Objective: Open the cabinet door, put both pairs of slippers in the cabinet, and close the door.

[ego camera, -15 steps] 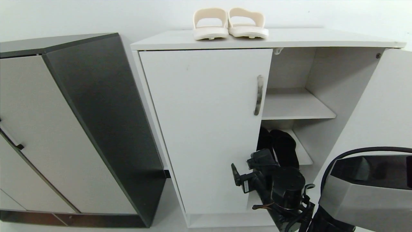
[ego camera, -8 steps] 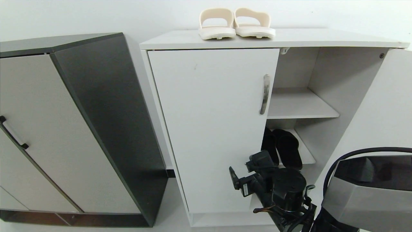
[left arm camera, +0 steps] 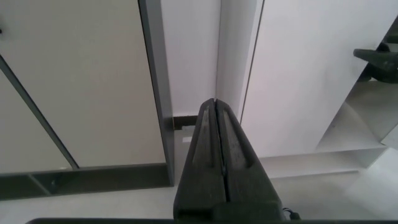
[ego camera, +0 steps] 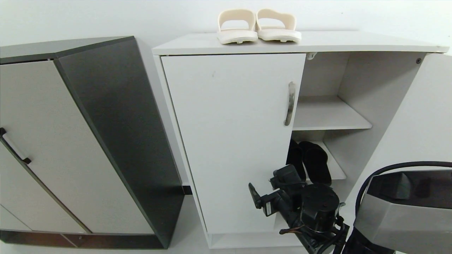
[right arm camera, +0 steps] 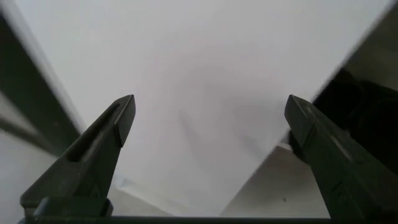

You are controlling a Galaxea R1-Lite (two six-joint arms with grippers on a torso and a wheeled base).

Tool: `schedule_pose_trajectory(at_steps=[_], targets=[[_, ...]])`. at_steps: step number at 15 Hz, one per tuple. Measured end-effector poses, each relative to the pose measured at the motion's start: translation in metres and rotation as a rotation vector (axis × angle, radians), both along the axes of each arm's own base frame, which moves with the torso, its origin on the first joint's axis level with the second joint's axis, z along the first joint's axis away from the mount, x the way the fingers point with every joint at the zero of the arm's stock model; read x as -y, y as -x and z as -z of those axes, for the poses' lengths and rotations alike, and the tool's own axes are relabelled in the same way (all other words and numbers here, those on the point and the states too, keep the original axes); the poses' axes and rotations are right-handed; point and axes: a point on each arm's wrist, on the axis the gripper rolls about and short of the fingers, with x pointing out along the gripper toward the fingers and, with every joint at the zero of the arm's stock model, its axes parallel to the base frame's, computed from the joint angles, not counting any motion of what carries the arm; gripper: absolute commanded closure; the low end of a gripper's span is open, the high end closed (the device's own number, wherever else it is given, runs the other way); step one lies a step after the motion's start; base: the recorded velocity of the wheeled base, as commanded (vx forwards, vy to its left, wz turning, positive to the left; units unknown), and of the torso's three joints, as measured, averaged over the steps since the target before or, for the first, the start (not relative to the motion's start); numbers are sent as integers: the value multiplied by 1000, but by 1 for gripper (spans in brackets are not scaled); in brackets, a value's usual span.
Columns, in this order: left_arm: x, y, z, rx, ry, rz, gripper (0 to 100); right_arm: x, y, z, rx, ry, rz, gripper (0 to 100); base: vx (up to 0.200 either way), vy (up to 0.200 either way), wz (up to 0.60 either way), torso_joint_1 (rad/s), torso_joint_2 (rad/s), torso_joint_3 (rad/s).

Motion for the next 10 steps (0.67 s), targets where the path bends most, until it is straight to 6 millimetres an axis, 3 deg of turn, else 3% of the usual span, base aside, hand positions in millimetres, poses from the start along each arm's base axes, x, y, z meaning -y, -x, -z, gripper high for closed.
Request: schedule_pose_trajectory(at_steps=[3, 10], targets=[[0, 0, 0, -1, 0, 0, 100, -2, 10, -5, -8, -16, -80, 0, 0, 0, 0, 20, -211, -329], [0, 0, 0, 1, 0, 0, 100, 0, 27, -16, -6, -36, -159, 0, 0, 0, 0, 94, -496, -351]])
